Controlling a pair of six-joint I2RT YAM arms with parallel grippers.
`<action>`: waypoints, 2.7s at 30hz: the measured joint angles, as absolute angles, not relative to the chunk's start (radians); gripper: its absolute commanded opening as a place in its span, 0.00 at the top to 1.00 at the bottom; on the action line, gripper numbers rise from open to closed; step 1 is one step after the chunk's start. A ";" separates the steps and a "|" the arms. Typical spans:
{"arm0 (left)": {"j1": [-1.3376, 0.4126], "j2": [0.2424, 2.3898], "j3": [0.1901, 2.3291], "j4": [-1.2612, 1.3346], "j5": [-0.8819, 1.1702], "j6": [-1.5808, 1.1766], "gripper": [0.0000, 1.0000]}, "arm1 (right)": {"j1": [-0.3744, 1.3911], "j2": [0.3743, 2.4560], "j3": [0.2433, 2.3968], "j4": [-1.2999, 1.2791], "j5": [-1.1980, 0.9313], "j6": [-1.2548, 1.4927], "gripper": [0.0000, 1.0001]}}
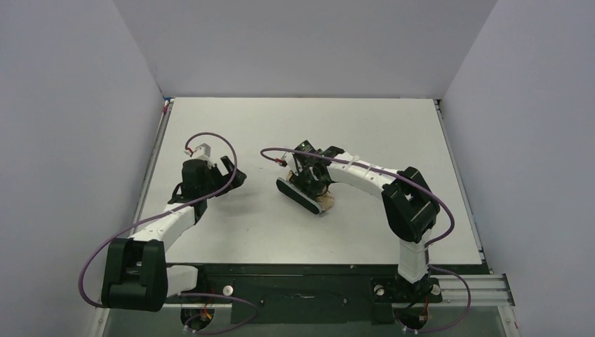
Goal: Open the umbrella
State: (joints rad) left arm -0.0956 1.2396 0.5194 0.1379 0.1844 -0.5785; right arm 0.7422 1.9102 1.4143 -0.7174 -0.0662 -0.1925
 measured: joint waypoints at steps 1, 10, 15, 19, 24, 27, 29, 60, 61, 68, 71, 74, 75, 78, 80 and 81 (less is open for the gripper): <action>-0.096 1.236 0.519 0.138 0.183 -0.572 0.03 | 0.742 1.910 1.412 -0.711 -0.059 -0.193 0.75; -0.095 1.201 0.510 0.138 0.173 -0.542 0.03 | 0.632 1.909 1.412 -0.663 -0.032 -0.206 1.00; -0.095 1.201 0.508 0.138 0.172 -0.535 0.03 | 0.530 1.909 1.420 -0.672 -0.024 -0.229 1.00; -0.095 1.201 0.508 0.138 0.172 -0.533 0.03 | 0.472 1.909 1.425 -0.690 -0.010 -0.252 1.00; -0.095 1.201 0.508 0.138 0.172 -0.531 0.03 | 0.425 1.909 1.438 -0.714 -0.006 -0.280 1.00; -0.095 1.201 0.508 0.138 0.172 -0.528 0.03 | 0.406 1.908 1.443 -0.720 -0.006 -0.296 1.00; -0.095 1.201 0.508 0.138 0.172 -0.526 0.03 | 0.395 1.901 1.444 -0.720 -0.006 -0.307 1.00; -0.078 1.201 0.566 0.106 0.165 -0.467 0.03 | 0.458 1.741 1.658 -0.715 -0.222 -0.220 1.00; -0.070 1.201 0.573 0.103 0.163 -0.463 0.03 | 0.485 1.741 1.653 -0.712 -0.233 -0.203 1.00; -0.036 1.173 0.579 0.083 0.156 -0.440 0.03 | 0.658 1.767 1.578 -0.678 -0.266 -0.096 1.00; -0.035 1.164 0.579 0.076 0.157 -0.432 0.03 | 0.680 1.816 1.567 -0.661 -0.258 -0.069 1.00; -0.030 1.155 0.579 0.068 0.157 -0.427 0.03 | 0.677 1.881 1.562 -0.640 -0.199 -0.066 1.00; -0.028 1.152 0.579 0.065 0.157 -0.425 0.03 | 0.674 1.902 1.559 -0.635 -0.178 -0.067 1.00; -0.023 1.150 0.579 0.062 0.157 -0.421 0.03 | 0.661 1.950 1.536 -0.630 -0.124 -0.077 1.00; -0.023 1.150 0.579 0.063 0.162 -0.418 0.03 | 0.646 1.964 1.518 -0.629 -0.105 -0.086 1.00; -0.023 1.150 0.579 0.063 0.165 -0.417 0.03 | 0.635 1.969 1.507 -0.629 -0.096 -0.093 1.00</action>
